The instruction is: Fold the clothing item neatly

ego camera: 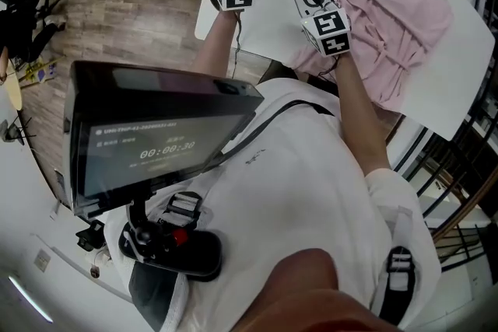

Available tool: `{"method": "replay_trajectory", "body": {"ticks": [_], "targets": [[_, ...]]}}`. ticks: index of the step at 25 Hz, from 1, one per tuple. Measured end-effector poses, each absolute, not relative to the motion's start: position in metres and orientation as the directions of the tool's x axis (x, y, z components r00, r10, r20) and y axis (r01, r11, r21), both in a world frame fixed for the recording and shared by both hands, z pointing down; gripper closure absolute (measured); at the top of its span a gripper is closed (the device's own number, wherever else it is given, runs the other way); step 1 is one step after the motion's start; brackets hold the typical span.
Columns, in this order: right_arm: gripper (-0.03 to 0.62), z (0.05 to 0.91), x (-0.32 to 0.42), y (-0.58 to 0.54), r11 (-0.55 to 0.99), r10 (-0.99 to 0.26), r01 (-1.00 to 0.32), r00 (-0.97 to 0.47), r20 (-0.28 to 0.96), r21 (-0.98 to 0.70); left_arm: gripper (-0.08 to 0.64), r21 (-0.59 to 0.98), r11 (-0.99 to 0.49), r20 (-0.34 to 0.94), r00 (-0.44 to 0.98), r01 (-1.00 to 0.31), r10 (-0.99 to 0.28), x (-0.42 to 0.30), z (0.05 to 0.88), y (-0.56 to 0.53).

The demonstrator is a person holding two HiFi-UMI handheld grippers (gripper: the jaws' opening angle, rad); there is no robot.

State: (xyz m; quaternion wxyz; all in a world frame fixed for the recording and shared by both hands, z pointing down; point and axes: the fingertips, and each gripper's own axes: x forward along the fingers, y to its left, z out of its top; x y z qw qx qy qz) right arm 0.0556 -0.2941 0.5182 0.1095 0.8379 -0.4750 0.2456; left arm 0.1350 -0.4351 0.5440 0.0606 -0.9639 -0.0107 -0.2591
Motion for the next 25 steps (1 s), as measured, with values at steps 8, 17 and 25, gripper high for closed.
{"method": "replay_trajectory", "body": {"ticks": [8,17,25], "targets": [[0.588,0.52,0.049,-0.246,-0.609,-0.698,-0.792,0.506,0.507,-0.048,0.52,-0.175,-0.964,0.499,0.862,0.202,0.091,0.138,0.547,-0.363],[0.588,0.525,0.051,-0.19,-0.647,-0.674,-0.761,0.541,0.503,-0.048,0.521,-0.191,-0.931,0.533,0.829,0.311,0.168,0.143,0.558,-0.282],[0.588,0.507,0.059,-0.138,-0.686,-0.635,-0.727,0.574,0.517,-0.035,0.526,-0.085,-0.934,0.583,0.778,0.346,0.235,0.154,0.549,-0.219]]}}
